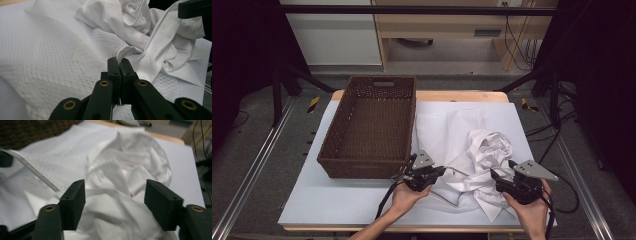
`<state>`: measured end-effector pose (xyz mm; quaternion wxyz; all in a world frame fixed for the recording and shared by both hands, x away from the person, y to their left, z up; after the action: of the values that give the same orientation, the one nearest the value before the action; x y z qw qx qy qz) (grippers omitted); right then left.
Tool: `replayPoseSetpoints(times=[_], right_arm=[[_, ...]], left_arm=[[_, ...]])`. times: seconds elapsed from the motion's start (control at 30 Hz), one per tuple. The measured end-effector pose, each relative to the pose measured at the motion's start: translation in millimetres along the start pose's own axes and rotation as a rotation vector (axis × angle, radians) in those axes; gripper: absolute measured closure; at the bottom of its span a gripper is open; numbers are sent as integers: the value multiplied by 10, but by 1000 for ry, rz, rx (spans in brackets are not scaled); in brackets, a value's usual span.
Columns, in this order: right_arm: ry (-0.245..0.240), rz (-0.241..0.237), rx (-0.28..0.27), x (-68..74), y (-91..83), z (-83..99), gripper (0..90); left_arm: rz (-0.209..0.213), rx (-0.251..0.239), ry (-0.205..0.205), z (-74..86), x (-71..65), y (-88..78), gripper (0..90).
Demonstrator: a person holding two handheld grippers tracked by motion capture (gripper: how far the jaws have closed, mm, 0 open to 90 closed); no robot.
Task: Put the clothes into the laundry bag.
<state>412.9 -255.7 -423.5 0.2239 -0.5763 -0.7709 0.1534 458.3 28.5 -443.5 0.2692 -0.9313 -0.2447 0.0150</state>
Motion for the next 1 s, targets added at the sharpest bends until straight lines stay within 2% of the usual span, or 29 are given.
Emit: replayPoseSetpoints(times=[0.07, 0.1, 0.13, 0.17, 0.2, 0.27, 0.3, 0.37, 0.47, 0.5, 0.53, 0.57, 0.6, 0.67, 0.7, 0.77, 0.8, 0.87, 0.9, 0.93, 1.0], right_arm=[[9, -8, 64, -41, 69, 60, 451], [1, -8, 93, -42, 106, 86, 545], [1, -8, 93, -42, 106, 86, 545], [-25, -6, 167, -13, 160, 122, 756], [-25, -6, 167, -13, 160, 122, 756], [-45, -3, 197, 40, 172, 125, 846], [-61, -8, 174, 95, 138, 91, 858], [-63, -21, 154, 115, 117, 68, 860], [-21, -185, 46, 257, 28, -44, 864], [1, -313, 6, 411, 30, -72, 865], [-3, -349, 0, 500, 56, -70, 866], [-3, -349, 0, 500, 56, -70, 866], [-10, -367, 1, 566, 86, -60, 866], [-8, -424, 27, 767, 235, 21, 866], [-20, -429, 52, 850, 326, 76, 865], [-58, -403, 93, 969, 493, 167, 863], [-78, -356, 126, 1034, 687, 244, 862], [-73, -343, 138, 1044, 740, 263, 860], [-84, -311, 136, 1044, 822, 279, 858], [-85, -258, 153, 1040, 928, 294, 851], [-81, -217, 155, 1043, 1003, 298, 832]], left_arm=[[3, 1, -3, 3, 3, 7, 885], [5, 2, -6, 4, 1, 10, 885], [4, 3, -6, 6, -1, 10, 885], [7, 3, -8, 7, -5, 7, 885], [7, 3, -8, 7, -5, 7, 885], [4, 2, -6, 7, -3, 2, 885], [12, -1, -19, 4, 3, 1, 885], [13, -2, -21, 0, 6, 2, 885], [18, -4, -31, -4, 9, 6, 885], [20, -5, -33, -6, 14, 2, 885], [21, -10, -37, -9, 19, -5, 885], [19, -17, -40, -13, 23, -12, 885], [14, -23, -42, -21, 34, -34, 885], [10, -33, -44, -39, 53, -76, 885], [8, -43, -48, -51, 59, -98, 885], [5, -55, -47, -76, 70, -143, 886], [5, -61, -46, -88, 71, -163, 886], [7, -66, -42, -105, 64, -179, 886], [9, -66, -40, -106, 60, -178, 886], [13, -63, -36, -106, 49, -165, 886], [13, -49, -26, -95, 25, -130, 886]])
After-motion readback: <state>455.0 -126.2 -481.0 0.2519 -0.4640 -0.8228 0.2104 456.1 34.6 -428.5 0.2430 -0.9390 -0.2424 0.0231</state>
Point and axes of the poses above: each handheld gripper's, and its own axes: y roughly forward along the jaws, z roughly out of its underside, x roughly to its left, the point moved 2 cm from there along y, roughly forward along the jaws, and after that the axes turned 15 degrees about y, right-handed, at the moved point
